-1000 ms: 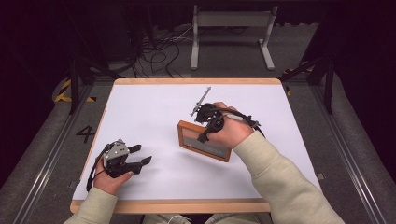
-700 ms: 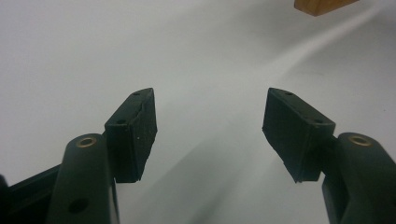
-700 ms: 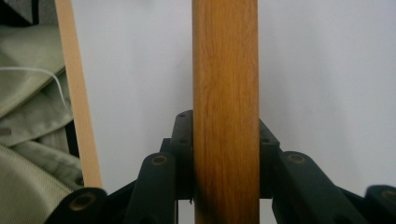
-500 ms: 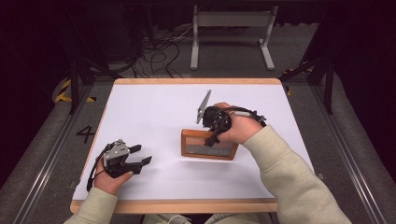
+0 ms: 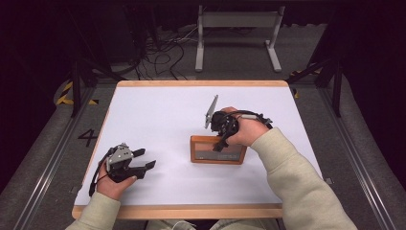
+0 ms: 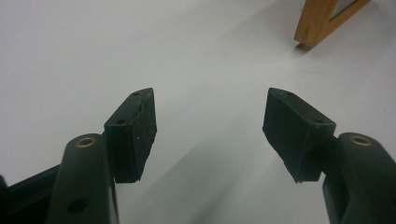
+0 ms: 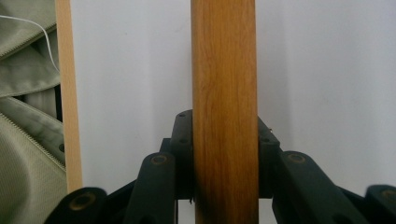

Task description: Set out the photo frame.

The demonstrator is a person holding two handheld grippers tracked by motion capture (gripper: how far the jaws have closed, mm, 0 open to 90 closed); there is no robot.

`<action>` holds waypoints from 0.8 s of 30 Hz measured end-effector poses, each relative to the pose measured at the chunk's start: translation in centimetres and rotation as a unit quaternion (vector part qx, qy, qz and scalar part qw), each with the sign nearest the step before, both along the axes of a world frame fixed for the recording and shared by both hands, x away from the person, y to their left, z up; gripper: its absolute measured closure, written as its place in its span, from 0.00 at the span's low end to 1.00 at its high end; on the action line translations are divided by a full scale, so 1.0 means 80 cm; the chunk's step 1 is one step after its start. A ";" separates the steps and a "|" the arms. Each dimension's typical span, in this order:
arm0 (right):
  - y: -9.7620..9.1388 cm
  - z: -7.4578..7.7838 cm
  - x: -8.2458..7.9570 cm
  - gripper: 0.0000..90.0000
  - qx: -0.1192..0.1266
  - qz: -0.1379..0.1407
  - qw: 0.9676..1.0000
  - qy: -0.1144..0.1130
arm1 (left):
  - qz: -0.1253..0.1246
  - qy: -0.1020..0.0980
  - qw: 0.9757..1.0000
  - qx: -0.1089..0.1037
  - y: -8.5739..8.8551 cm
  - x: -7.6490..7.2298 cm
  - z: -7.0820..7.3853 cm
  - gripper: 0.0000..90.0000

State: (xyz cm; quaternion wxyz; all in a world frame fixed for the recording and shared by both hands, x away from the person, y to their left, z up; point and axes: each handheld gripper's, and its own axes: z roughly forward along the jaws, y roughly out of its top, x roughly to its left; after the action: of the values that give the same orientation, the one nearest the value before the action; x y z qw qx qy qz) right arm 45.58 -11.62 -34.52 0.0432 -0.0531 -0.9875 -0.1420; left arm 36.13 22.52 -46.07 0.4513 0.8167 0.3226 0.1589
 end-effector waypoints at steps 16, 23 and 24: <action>-0.006 0.003 0.013 0.61 0.034 -0.006 0.999 -0.038 | -0.003 -0.003 1.000 0.004 -0.001 0.001 0.000 0.39; -0.011 0.003 0.019 0.38 0.064 -0.038 0.994 -0.083 | -0.001 0.001 1.000 0.000 -0.001 0.001 0.000 0.39; -0.012 0.004 0.020 0.36 0.070 -0.045 0.993 -0.088 | -0.002 0.002 1.000 0.001 -0.001 0.001 0.000 0.39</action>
State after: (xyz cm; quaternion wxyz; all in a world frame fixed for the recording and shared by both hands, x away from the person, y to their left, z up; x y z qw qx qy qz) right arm 47.14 -12.57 -34.20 -0.0464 -0.0818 -0.9717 -0.2167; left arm 36.17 22.41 -46.09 0.4506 0.8181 0.3213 0.1565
